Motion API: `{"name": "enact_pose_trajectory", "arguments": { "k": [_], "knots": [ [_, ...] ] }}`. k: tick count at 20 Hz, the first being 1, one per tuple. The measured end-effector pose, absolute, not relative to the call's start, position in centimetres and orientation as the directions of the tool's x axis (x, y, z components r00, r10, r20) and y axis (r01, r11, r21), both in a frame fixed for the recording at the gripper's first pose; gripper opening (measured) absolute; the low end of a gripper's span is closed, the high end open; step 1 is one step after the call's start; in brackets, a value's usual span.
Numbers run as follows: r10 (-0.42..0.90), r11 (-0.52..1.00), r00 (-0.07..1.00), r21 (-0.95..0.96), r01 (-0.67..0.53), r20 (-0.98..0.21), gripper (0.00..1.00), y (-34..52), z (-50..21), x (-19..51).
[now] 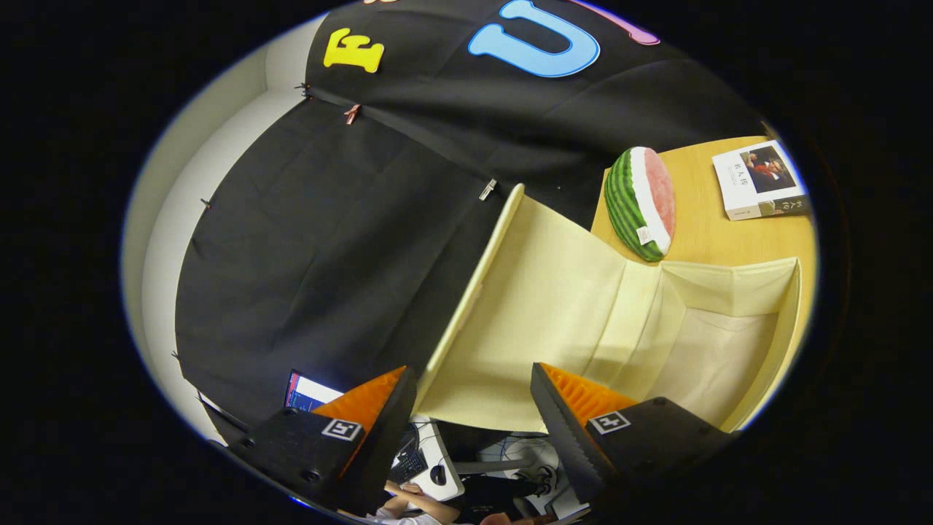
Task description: Open the storage box then place both shoes into the box .Put the left shoe in first, then the right shoe, with the right side of both shoes facing outward in a uniform manner.
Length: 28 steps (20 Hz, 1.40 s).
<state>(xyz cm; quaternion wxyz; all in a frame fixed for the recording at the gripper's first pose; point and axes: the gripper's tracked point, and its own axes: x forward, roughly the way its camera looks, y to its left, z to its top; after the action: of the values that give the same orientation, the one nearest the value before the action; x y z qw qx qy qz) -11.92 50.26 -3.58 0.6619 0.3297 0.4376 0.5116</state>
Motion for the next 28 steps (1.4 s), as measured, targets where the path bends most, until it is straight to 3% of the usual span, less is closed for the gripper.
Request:
{"name": "enact_pose_trajectory", "arguments": {
  "k": [6, 13, 18, 23, 28],
  "knots": [
    [0.895, 0.445, 0.29, 0.738, -0.507, -0.34, 0.97, 41.8, -5.6, -9.4],
    [0.574, 0.817, 0.593, 0.35, -0.458, -0.565, 0.98, 24.2, -13.6, -6.7],
    [0.369, 0.923, 0.599, 0.202, -0.329, -0.711, 0.98, 15.7, -22.4, -8.5],
    [0.281, 0.949, 0.54, 0.146, -0.279, -0.793, 0.96, 12.7, -29.0, -9.7],
    [0.226, 0.96, 0.517, 0.098, -0.263, -0.826, 0.83, 12.4, -33.6, -8.5]
  ]
}}
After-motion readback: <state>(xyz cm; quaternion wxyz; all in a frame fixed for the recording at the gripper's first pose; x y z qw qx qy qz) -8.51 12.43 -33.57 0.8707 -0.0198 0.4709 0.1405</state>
